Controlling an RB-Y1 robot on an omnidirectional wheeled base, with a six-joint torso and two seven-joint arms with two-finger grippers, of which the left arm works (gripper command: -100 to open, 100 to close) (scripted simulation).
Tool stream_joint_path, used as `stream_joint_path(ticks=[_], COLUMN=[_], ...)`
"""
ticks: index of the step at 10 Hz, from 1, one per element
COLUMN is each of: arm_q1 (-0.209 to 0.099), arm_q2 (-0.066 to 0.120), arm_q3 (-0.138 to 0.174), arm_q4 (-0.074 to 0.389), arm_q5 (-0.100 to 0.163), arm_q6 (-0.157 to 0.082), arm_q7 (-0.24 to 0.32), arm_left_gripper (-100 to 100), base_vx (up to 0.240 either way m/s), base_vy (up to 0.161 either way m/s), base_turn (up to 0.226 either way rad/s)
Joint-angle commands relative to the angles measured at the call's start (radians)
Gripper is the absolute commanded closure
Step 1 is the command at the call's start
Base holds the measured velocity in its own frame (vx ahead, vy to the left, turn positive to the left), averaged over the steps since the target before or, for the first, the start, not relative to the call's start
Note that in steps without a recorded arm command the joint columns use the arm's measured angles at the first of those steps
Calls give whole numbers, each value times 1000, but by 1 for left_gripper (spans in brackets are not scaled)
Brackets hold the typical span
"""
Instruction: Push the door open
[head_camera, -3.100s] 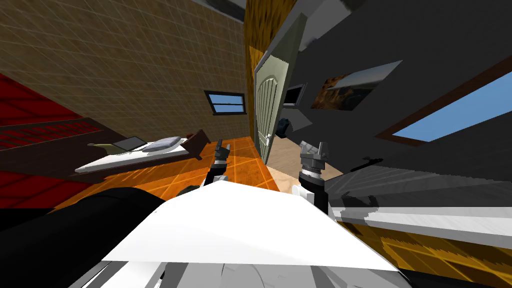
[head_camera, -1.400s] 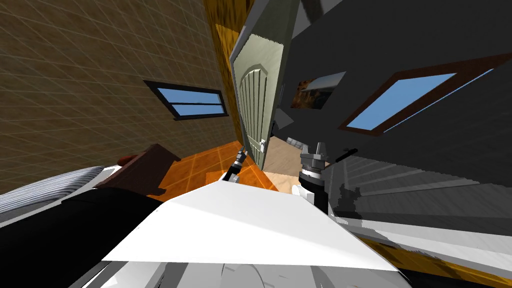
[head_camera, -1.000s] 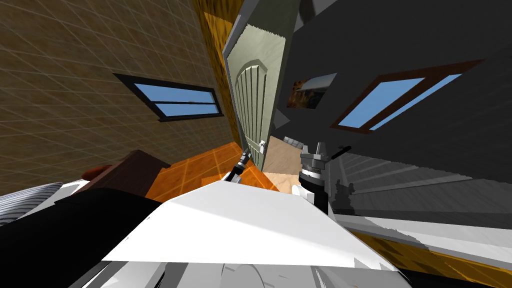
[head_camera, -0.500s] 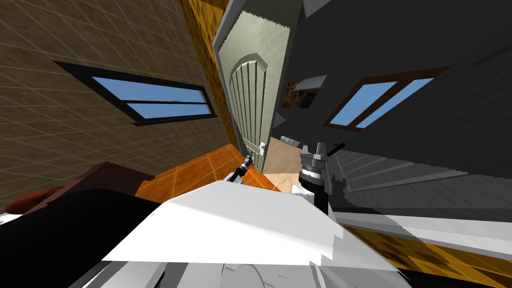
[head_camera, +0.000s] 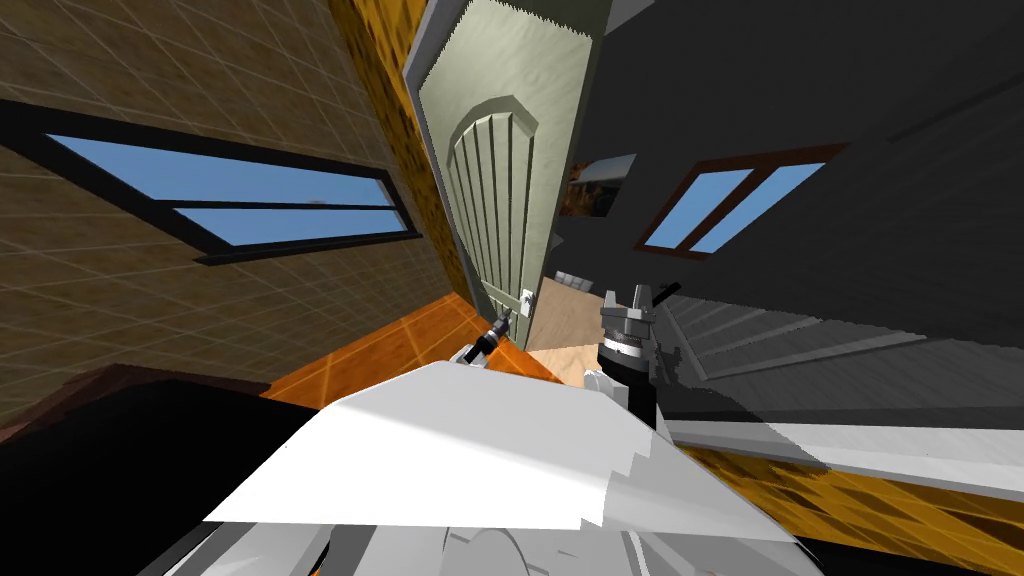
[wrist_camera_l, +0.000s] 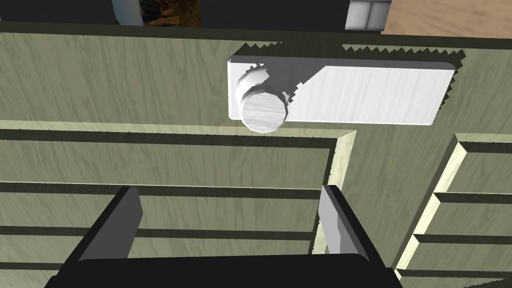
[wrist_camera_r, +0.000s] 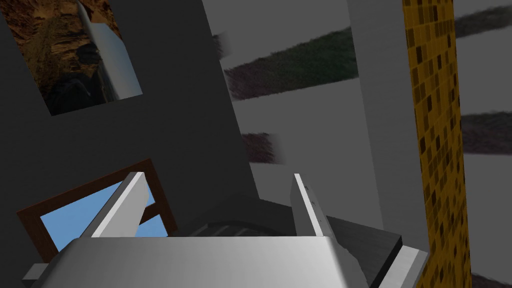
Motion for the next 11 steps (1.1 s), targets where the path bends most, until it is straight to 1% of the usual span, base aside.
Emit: stream_joint_path(ticks=[1, 2, 3, 4, 7, 10, 11], arm_q1=[-17, -11, -21, -24, -44, -60, -55], arm_q2=[6, 5, -3, -6, -27, -43, -39], arm_q3=[-23, -13, -9, -7, 8, 19, 16], arm_q4=[30, 24, 41, 47, 86, 114, 106], arm_q5=[-4, -2, -2, -2, -1, -1, -1], arm_q6=[5, -1, -5, -6, -14, -20, -18], arm_q7=[3, 3, 2, 2, -2, -4, -4], arm_left_gripper=[-100, -100, -100, -100, -100, -100, -100], base_vx=[156, 70, 105, 151, 185, 170, 78], base_vy=[124, 59, -36, -78, -69, -100, -47], base_turn=[-156, -35, -40, -37, -45, -37, -1])
